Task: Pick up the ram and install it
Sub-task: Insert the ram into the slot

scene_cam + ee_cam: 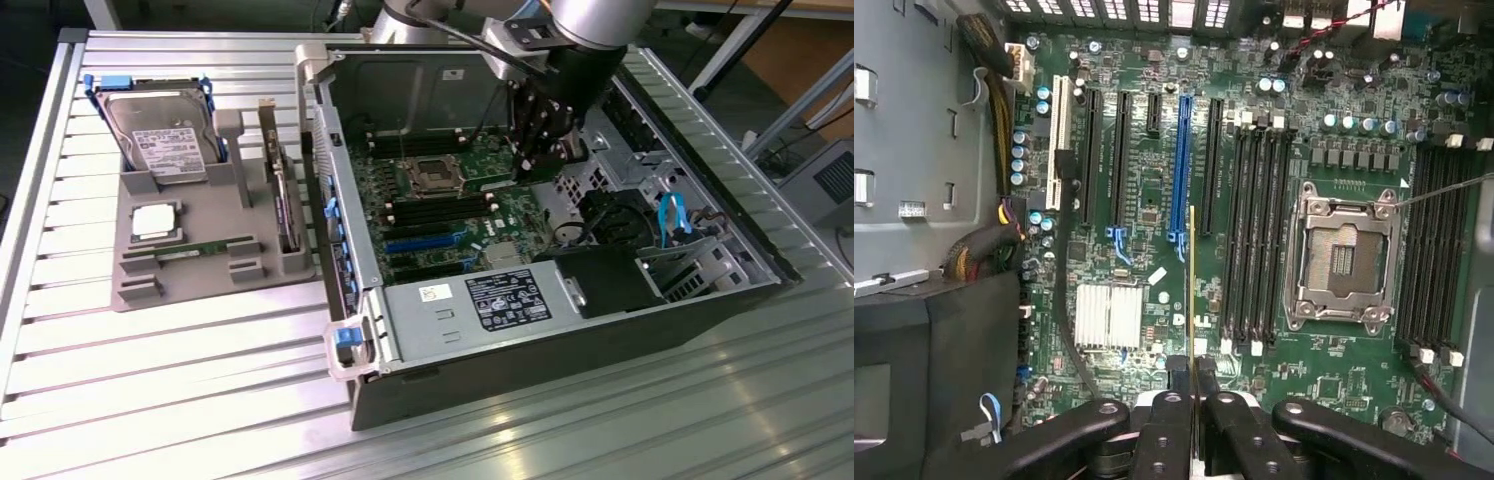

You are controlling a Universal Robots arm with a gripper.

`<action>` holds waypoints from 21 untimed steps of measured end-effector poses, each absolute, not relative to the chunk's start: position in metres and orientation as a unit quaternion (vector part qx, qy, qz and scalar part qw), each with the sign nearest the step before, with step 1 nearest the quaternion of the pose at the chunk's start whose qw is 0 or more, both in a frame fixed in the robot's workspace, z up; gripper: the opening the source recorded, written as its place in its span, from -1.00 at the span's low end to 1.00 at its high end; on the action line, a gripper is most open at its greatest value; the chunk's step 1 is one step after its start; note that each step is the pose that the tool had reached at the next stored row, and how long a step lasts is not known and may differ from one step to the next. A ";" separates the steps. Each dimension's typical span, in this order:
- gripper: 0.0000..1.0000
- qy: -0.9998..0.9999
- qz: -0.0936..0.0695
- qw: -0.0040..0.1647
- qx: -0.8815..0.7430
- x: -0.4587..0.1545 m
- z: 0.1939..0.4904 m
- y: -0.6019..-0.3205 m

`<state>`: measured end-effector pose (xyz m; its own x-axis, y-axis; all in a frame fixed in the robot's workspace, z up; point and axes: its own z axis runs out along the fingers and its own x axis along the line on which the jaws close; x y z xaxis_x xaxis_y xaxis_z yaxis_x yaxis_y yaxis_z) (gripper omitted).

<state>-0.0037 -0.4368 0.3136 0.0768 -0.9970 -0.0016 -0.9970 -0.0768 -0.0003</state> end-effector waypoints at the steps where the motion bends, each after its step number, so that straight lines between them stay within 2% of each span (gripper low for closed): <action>1: -0.76 0.680 0.000 0.001 -0.734 -0.004 0.313 -0.437; 21: -0.76 0.680 0.000 0.001 -0.733 -0.004 0.301 -0.437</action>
